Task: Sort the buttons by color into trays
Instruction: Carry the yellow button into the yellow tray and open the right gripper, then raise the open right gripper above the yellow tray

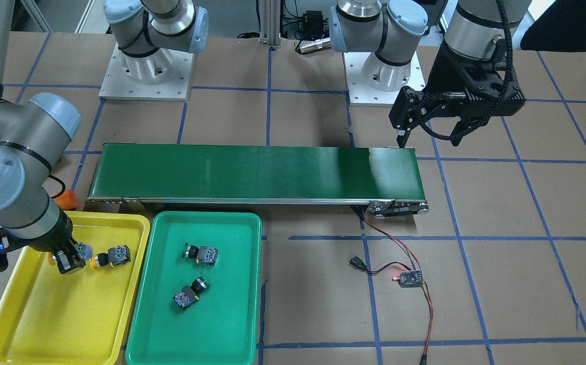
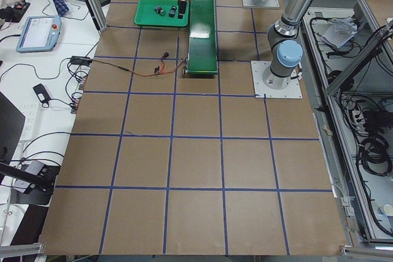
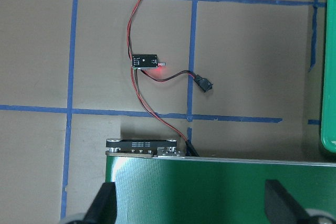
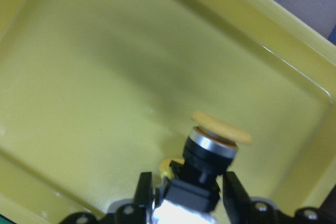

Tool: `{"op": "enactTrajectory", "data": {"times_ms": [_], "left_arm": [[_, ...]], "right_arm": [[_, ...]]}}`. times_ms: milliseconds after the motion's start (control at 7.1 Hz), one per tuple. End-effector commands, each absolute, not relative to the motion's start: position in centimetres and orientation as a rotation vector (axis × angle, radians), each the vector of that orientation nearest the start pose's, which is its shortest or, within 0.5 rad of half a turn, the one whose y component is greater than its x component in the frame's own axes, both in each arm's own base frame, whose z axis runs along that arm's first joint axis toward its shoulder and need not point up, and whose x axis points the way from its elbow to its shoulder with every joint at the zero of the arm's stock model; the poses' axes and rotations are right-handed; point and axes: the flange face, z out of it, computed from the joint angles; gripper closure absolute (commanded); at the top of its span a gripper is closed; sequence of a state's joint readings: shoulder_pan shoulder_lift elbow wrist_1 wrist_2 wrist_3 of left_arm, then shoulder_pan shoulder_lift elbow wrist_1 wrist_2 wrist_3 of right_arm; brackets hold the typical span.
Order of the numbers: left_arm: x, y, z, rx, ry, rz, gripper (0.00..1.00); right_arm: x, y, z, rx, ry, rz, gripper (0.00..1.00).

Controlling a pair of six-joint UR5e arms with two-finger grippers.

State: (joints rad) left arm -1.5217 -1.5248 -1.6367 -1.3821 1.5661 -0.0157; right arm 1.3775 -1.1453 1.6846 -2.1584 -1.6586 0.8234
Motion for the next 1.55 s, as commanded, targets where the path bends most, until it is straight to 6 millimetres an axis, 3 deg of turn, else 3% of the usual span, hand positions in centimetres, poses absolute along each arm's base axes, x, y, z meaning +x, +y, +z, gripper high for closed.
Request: {"op": "enactTrajectory", "data": {"times_ms": [0, 141, 282, 423, 564, 704, 986, 1127, 1409], "left_arm": [[-11.0, -49.4, 49.8, -0.103, 3.132, -0.265, 0.0], [-11.0, -49.4, 49.7, -0.105, 3.132, -0.263, 0.0], [-11.0, -49.4, 49.8, -0.103, 3.132, -0.265, 0.0], [-11.0, -49.4, 49.8, -0.103, 3.132, -0.265, 0.0], [-11.0, -49.4, 49.8, -0.103, 3.132, -0.265, 0.0], [-11.0, -49.4, 49.8, -0.103, 3.129, -0.265, 0.0], [-11.0, -49.4, 49.8, -0.112, 3.131, -0.265, 0.0], [-11.0, -49.4, 49.8, -0.112, 3.131, -0.265, 0.0], [-11.0, -49.4, 49.8, -0.117, 3.129, -0.265, 0.0]], "right_arm": [[0.4, -63.4, 25.7, 1.553, 2.803, -0.13, 0.0], [0.9, -62.4, 28.7, 1.532, 2.784, -0.161, 0.0], [2.4, -59.5, 33.8, 1.503, 2.765, -0.08, 0.0], [4.5, -56.5, 39.3, 1.434, 2.786, -0.128, 0.0], [7.9, -53.4, 42.2, 1.246, 2.887, -0.099, 0.0], [10.6, -49.9, 44.0, 1.092, 2.969, 0.013, 0.0], [14.0, -46.6, 46.2, 0.423, 3.128, 0.043, 0.0], [14.5, -45.7, 46.3, 0.341, 3.143, 0.103, 0.0], [13.6, -45.9, 46.0, 0.17, 3.152, 0.115, 0.0]]}}
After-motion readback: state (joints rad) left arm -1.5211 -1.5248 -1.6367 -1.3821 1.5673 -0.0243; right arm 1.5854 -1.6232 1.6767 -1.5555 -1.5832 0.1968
